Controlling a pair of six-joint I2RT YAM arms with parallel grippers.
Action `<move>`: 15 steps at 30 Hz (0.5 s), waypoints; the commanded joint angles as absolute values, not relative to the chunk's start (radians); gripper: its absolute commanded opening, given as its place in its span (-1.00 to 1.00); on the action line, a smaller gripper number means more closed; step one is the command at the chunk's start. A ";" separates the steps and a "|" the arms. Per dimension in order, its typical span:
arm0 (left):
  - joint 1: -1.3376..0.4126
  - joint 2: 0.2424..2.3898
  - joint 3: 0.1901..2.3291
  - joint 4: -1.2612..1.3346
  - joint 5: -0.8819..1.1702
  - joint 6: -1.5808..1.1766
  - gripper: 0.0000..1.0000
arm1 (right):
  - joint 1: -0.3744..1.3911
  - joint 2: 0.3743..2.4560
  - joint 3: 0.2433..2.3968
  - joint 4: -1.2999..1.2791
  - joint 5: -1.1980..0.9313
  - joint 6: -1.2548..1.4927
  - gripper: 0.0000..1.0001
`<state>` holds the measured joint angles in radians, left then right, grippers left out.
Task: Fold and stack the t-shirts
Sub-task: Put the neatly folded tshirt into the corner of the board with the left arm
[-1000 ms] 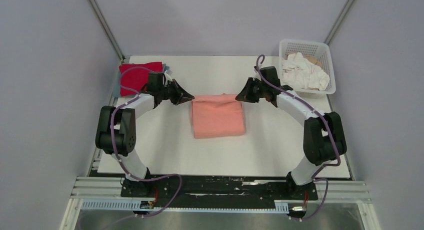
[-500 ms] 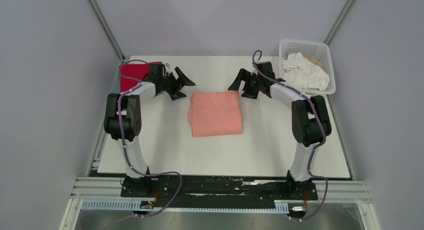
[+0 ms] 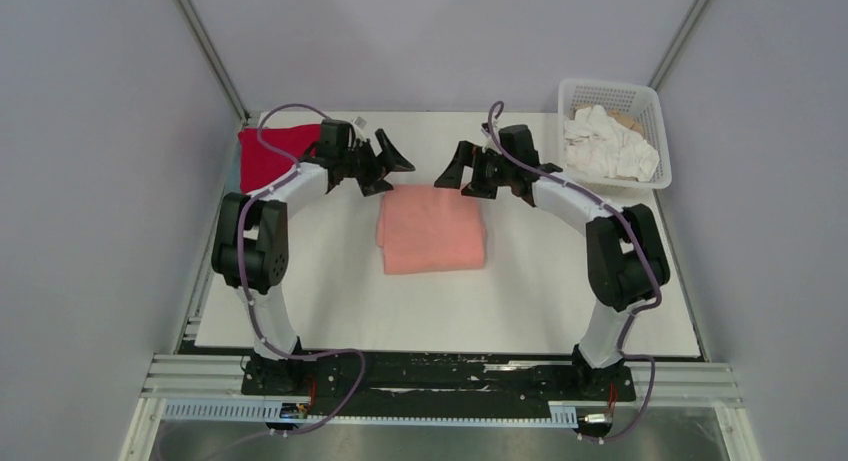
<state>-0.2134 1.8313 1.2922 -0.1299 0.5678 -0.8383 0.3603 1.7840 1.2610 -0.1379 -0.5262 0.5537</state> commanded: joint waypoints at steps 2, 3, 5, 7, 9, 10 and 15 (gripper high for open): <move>-0.205 2.009 1.402 -0.157 0.537 -0.815 1.00 | 0.341 1.958 1.366 -0.079 -0.527 0.541 1.00; -0.204 2.029 1.414 -0.177 0.515 -0.812 1.00 | 0.339 1.992 1.383 -0.080 -0.517 0.546 1.00; -0.200 2.076 1.442 -0.227 0.463 -0.800 1.00 | 0.338 2.056 1.409 -0.080 -0.495 0.548 1.00; -0.192 2.123 1.452 -0.246 0.448 -0.799 1.00 | 0.336 2.114 1.424 -0.081 -0.486 0.555 1.00; -0.188 2.146 1.450 -0.245 0.469 -0.797 1.00 | 0.336 2.169 1.432 -0.081 -0.500 0.570 1.00; -0.188 2.151 1.442 -0.242 0.481 -0.796 1.00 | 0.337 2.185 1.436 -0.081 -0.511 0.573 1.00; -0.188 2.106 1.451 -0.287 0.458 -0.766 1.00 | 0.337 2.137 1.481 -0.136 -0.504 0.528 1.00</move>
<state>-0.1909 2.1075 1.4414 -0.1970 0.5369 -0.8314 0.3321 2.1418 1.4445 -0.0750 -0.5491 0.5739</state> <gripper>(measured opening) 1.000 0.998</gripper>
